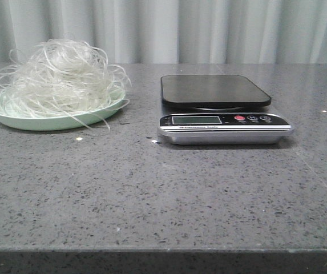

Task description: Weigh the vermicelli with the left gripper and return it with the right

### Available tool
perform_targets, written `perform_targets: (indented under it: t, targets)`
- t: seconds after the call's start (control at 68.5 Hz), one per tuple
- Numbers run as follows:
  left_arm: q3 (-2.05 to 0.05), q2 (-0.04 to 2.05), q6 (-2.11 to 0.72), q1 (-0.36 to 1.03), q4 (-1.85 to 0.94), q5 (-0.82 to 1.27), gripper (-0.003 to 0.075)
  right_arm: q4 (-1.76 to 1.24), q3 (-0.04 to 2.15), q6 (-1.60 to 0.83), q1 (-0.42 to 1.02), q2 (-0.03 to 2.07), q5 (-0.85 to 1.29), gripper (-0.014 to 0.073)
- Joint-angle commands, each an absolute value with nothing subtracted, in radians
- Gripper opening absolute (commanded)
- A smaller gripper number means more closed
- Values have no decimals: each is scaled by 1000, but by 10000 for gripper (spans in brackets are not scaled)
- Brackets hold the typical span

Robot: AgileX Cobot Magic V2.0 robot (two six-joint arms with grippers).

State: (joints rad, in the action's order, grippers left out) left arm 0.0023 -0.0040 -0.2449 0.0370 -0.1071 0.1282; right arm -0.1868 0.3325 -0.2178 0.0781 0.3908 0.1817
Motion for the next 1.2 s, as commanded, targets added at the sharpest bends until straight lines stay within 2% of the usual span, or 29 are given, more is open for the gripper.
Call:
perform_targets:
  t: [0.0, 0.248, 0.496, 0.54, 1.182]
  targets:
    - [11, -25, -233, 34, -118, 55, 143, -168, 315, -224, 68, 344, 76, 151]
    - [11, -25, -233, 34, -118, 55, 143, -168, 167, -184, -42, 160, 55, 151]
    - [11, -25, -233, 34, -118, 55, 143, -168, -21, -139, -43, 10, -31, 151]
    - [11, -25, -233, 34, -118, 55, 143, -163, -21, -127, -43, -27, 24, 151]
    - [11, -25, -233, 34, -118, 55, 143, -150, -21, -110, -41, -27, 52, 151]
